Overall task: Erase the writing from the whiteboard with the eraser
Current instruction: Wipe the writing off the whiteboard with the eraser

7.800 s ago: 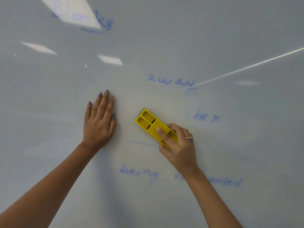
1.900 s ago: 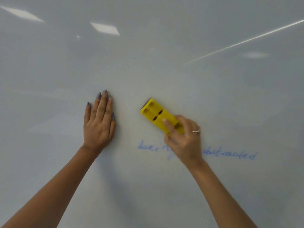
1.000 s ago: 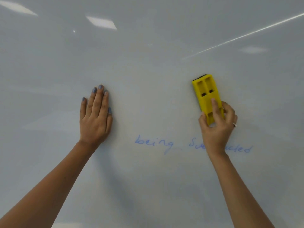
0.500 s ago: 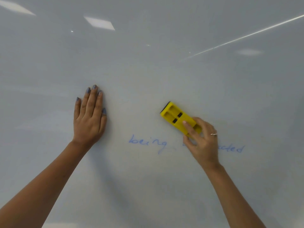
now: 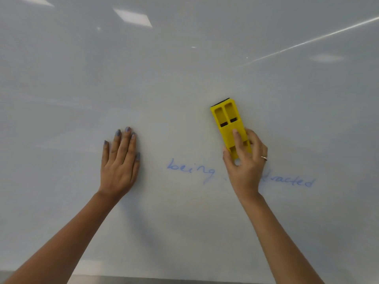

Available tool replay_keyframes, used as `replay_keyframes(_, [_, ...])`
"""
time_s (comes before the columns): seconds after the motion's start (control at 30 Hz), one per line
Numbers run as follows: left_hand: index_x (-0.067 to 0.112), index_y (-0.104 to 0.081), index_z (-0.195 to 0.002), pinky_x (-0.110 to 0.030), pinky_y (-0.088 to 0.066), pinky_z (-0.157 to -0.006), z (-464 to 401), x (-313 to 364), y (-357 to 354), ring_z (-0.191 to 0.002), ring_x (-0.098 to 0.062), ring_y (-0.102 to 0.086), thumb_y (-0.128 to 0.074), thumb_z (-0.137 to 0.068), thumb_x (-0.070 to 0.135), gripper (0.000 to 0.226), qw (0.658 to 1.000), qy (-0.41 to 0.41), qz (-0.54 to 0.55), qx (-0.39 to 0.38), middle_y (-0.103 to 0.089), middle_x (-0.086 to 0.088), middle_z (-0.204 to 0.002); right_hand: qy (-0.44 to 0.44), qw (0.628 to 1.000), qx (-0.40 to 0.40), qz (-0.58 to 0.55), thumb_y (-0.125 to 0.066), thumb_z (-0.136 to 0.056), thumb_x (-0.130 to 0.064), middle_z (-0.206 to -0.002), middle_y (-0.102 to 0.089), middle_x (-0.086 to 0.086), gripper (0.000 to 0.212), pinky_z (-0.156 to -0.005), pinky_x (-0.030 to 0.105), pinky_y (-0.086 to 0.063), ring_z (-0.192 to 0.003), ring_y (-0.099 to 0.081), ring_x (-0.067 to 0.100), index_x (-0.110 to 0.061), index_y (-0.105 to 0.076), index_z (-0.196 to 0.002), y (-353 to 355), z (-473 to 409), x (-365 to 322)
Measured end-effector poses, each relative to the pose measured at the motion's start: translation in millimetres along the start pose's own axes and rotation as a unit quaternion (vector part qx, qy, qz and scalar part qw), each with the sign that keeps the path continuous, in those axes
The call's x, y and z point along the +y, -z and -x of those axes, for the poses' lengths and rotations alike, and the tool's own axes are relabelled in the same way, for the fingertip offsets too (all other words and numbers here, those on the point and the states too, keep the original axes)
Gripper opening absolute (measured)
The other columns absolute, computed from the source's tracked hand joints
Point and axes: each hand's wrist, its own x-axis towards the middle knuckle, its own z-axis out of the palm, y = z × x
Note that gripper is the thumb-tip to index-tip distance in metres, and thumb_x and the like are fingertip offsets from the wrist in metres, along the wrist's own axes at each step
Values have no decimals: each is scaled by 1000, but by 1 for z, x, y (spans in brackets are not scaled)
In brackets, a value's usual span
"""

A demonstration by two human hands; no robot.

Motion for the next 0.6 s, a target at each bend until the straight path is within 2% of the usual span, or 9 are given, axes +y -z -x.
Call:
replay_keyframes(0.07, [1, -27, -152, -48, -10, -121, 3, 1, -4, -152, -25, -10, -33, -105, 21, 50, 1000, 8, -8, 7, -32, -18, -156, 67, 997, -40, 11, -70, -85, -18, -128, -58, 18, 41, -85, 44, -47, -100, -58, 38, -17, -62, -126, -10, 17, -19])
replay_keyframes(0.2, [4, -26, -153, -46, -8, -122, 6, -1, -10, -153, -23, -7, -37, -105, 21, 52, 1000, 9, -20, 17, -32, -16, -156, 182, 978, -104, 19, -64, -86, -13, -125, -63, 7, 37, -77, 39, -48, -90, -64, 31, -29, -67, -119, -21, 60, -47])
replay_keyframes(0.37, [4, -27, -153, -48, -12, -121, 7, -3, -14, -152, -24, -11, -38, -106, 21, 51, 999, 2, -20, 33, -33, -16, -155, 259, 952, -161, 29, -62, -85, -14, -122, -66, 2, 37, -79, 37, -47, -91, -66, 28, -34, -68, -115, -10, 74, -35])
replay_keyframes(0.43, [4, -27, -152, -48, -12, -121, 8, -3, -14, -152, -24, -10, -37, -105, 20, 51, 999, 0, -20, 38, -32, -15, -155, 249, 957, -144, 25, -66, -82, -12, -123, -65, 5, 41, -79, 40, -49, -91, -65, 31, -32, -66, -118, -5, 58, -23])
replay_keyframes(0.5, [4, -27, -152, -48, -12, -121, 8, -3, -15, -152, -24, -10, -37, -105, 20, 51, 999, -3, -20, 43, -31, -14, -156, 198, 975, -100, 23, -68, -81, -11, -123, -64, 9, 44, -81, 42, -48, -93, -61, 32, -29, -62, -121, -4, 35, -16])
replay_keyframes(0.6, [4, -28, -152, -48, -13, -121, 9, -4, -17, -152, -25, -12, -37, -105, 20, 50, 998, -7, -19, 51, -30, -12, -156, 112, 993, -39, 21, -68, -79, -10, -124, -62, 12, 42, -82, 42, -43, -97, -53, 31, -23, -66, -119, -10, 9, -20])
